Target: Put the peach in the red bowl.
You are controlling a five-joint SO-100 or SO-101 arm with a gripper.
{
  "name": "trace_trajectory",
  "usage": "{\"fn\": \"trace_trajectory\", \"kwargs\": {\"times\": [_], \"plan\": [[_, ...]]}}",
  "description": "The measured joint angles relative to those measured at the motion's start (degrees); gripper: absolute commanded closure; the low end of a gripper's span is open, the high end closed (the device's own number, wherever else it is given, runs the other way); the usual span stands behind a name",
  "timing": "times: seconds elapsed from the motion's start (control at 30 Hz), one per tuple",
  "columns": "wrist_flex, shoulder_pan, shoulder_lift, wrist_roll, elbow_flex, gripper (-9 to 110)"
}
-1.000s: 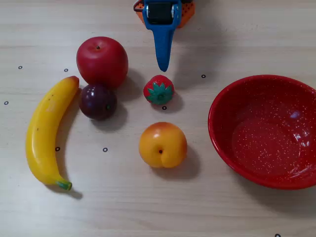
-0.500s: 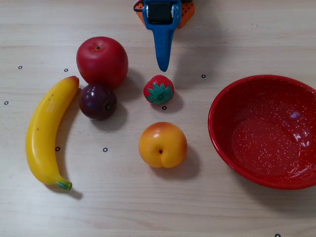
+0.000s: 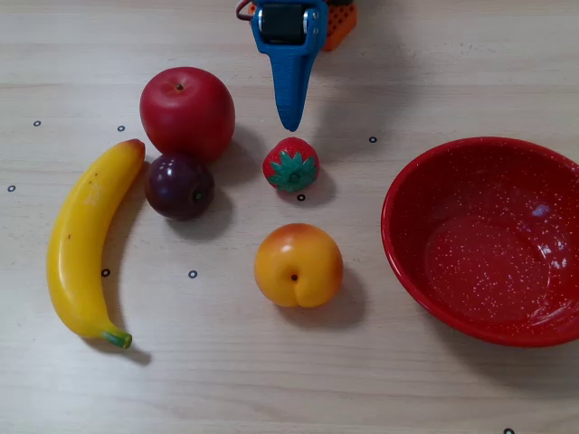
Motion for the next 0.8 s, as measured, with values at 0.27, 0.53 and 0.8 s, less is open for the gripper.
{"fn": "trace_trajectory", "kwargs": {"times": [0.27, 0.53, 0.8], "plan": [[-0.4, -0.1, -12.2, 0.1, -8.0, 101], [2.5, -0.1, -29.5, 1.0, -32.7, 101], [12.8, 0.0, -53.9, 2.1, -59.2, 101]]}}
